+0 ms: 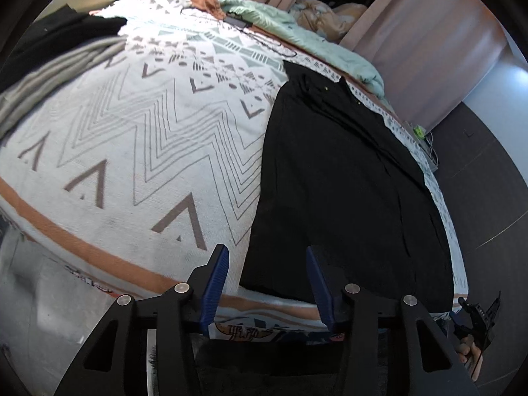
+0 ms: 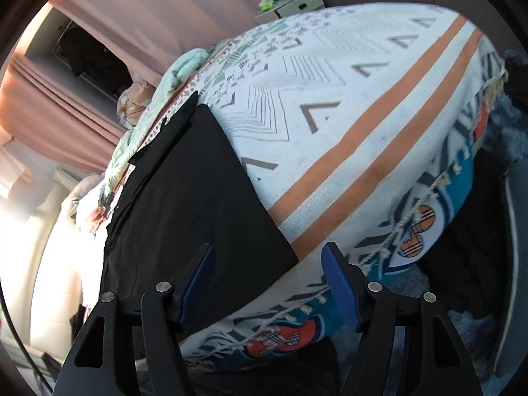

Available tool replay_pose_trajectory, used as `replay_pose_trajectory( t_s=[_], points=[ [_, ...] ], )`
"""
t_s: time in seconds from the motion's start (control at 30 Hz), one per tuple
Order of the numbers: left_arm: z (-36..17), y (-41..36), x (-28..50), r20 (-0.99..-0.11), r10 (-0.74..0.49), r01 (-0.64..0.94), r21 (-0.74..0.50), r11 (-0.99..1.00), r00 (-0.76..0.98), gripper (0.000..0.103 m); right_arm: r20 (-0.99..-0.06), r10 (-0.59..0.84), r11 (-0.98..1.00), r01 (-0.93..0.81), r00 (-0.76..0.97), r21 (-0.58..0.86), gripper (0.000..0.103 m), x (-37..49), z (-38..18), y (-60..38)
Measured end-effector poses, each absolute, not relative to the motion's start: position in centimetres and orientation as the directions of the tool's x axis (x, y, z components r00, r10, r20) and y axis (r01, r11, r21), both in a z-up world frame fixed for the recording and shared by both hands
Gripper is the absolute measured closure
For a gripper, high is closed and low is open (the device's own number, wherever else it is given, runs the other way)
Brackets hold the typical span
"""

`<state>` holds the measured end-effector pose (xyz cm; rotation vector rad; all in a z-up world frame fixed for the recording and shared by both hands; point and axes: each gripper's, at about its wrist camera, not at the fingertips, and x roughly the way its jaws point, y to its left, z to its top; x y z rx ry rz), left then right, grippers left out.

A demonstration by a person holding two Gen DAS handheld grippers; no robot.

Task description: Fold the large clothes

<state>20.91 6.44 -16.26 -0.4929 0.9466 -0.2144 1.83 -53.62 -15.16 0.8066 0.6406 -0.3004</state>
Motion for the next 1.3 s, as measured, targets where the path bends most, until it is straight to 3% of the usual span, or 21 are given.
replay_pose_trajectory(
  t_s=[0.3, 0.7, 1.0, 1.3],
  points=[
    [-18.4, 6.3, 23.2, -0.727, -0.435, -0.069, -0.549, 0.833, 0.531, 0.054, -0.641, 0.085, 0.606, 0.47, 0.763, 0.641, 0.043, 4.3, -16.9, -54.3],
    [-17.9, 6.9, 21.7, -0.594, -0.626, -0.037, -0.74, 0.672, 0.505, 0.054, -0.365, 0.256, 0.523, 0.19, 0.895, 0.831, 0.049, 2.9, -15.0, -53.5],
    [-18.8, 6.0, 22.5, -0.629, -0.592, -0.049, -0.705, 0.707, 0.504, 0.055, -0.475, 0.22, 0.563, 0.286, 0.852, 0.775, 0.049, 5.0, -17.2, -52.8],
    [-19.3, 5.3, 24.6, -0.65, -0.559, -0.064, -0.679, 0.731, 0.515, 0.061, -0.49, 0.15, 0.603, 0.313, 0.859, 0.734, 0.049, 6.7, -16.8, -52.8]
  ],
)
